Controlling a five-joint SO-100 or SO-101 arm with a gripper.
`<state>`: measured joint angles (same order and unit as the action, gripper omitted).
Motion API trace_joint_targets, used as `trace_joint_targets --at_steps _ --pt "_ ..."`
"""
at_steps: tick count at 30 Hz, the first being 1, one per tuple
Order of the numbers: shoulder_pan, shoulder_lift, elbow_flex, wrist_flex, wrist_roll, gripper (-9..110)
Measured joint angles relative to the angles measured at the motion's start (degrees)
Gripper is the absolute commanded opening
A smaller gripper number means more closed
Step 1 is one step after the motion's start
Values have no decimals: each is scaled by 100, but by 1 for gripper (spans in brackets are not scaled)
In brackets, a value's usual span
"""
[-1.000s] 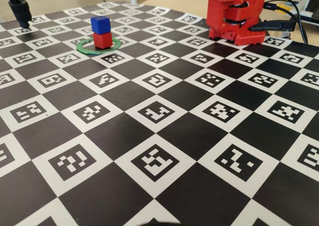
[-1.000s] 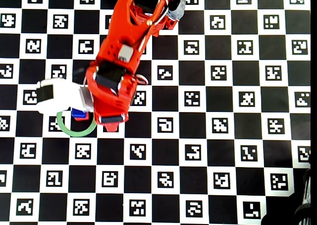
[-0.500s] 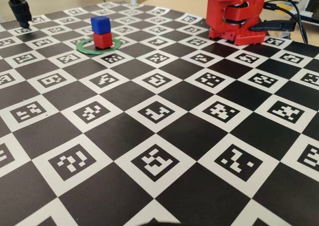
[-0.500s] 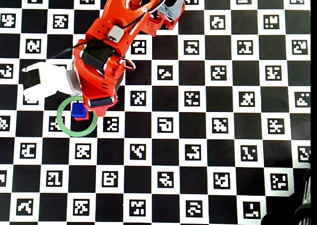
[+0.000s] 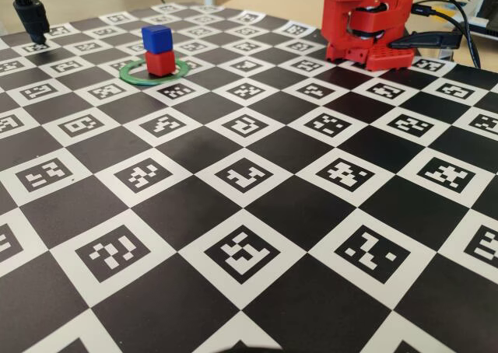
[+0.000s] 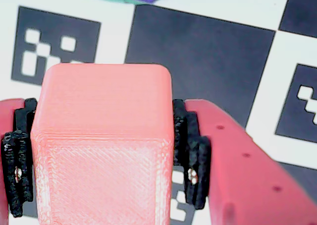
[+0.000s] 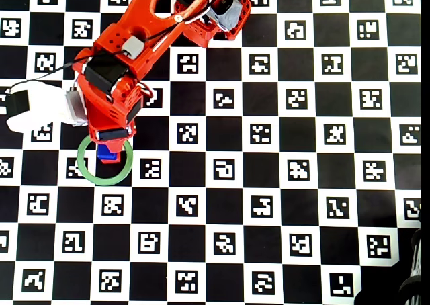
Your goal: Grab the red cube then put it in the green circle then put the blue cube on top and finally the orange cube on top
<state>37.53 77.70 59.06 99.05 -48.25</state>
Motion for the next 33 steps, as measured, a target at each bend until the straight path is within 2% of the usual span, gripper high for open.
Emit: trace_joint_targets --at_steps 8,33 --pt "70 -571 -580 35 70 8" --pt "536 -791 -299 9 -53 8"
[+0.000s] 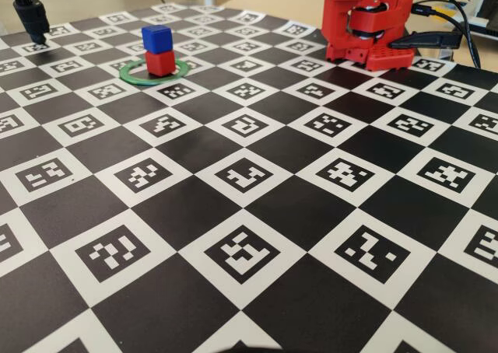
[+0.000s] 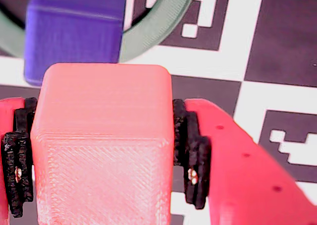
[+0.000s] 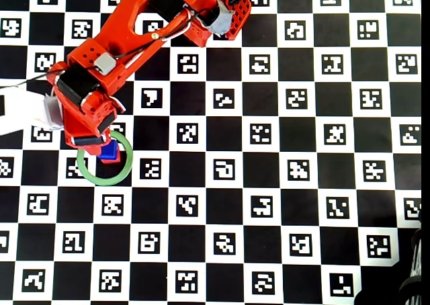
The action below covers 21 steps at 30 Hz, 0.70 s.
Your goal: Grab the red cube then put it in the green circle then put the blue cube on top and finally the orange cube on top
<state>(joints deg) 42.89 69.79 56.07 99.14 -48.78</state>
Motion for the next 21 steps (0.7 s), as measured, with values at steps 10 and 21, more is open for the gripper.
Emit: trace_joint_targets --at_steps 10,21 --pt "0 0 360 -255 220 8" --pt "-255 0 457 -633 835 8"
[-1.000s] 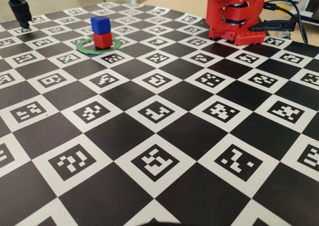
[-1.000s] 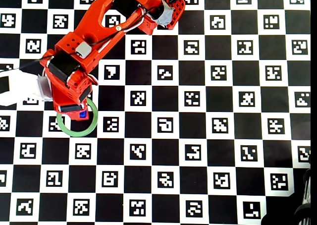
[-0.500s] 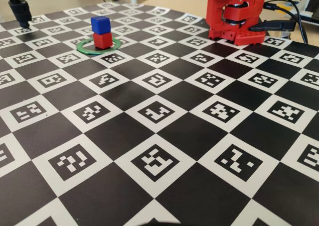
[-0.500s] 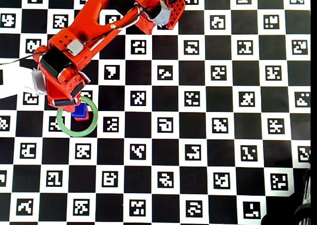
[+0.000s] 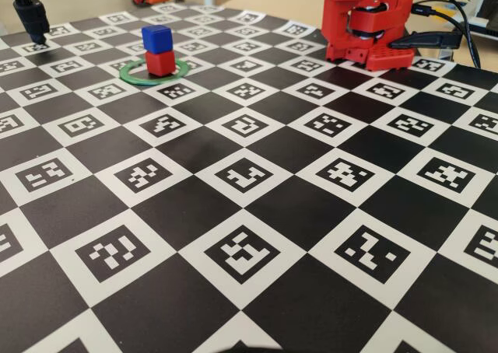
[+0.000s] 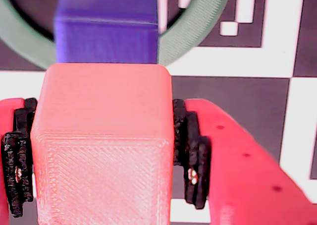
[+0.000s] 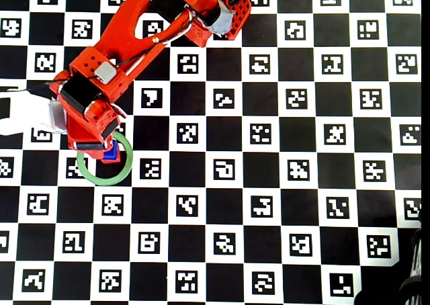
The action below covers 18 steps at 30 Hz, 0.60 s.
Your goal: Grab the red cube then put it in the green circle then put the blue cube on top and finally the orange cube on top
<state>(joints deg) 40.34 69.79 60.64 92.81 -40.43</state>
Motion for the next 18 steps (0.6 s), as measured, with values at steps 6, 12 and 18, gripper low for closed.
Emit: trace_joint_targets --at_steps 6,12,18 --pt "0 0 141 -176 167 8" --pt "-44 0 290 -176 176 8" --pt "-44 0 396 -220 299 8"
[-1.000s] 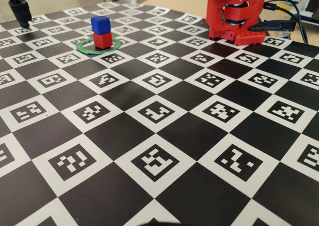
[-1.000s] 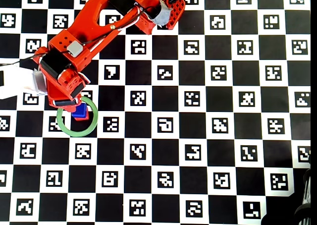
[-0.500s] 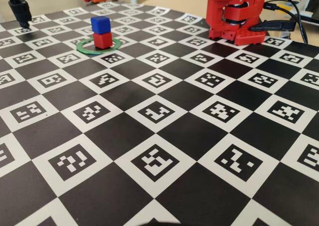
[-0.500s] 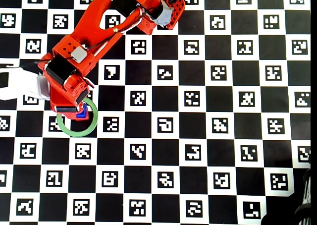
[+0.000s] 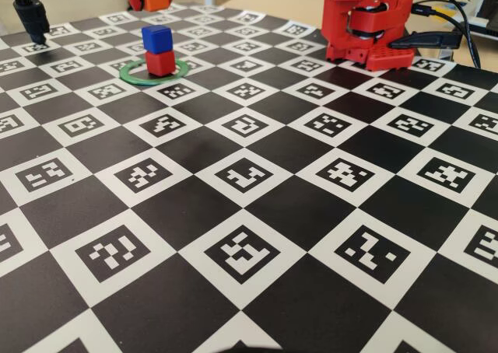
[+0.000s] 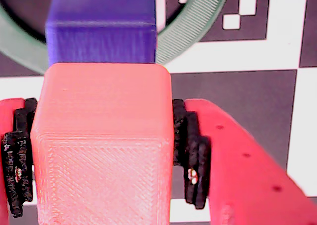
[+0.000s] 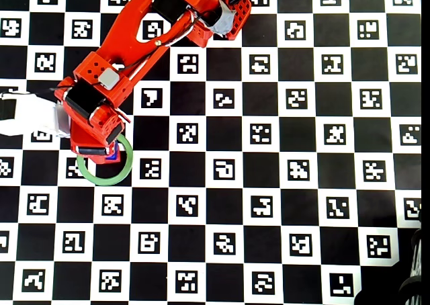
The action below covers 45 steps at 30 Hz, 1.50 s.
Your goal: Grab the red cube then put it in the green circle then put the blue cube on top and finally the orange cube on top
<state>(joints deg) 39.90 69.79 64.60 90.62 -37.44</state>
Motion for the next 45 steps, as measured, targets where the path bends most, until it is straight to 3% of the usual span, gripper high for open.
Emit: trace_joint_targets --at_steps 45 --pt "-70 9 325 -431 0 8"
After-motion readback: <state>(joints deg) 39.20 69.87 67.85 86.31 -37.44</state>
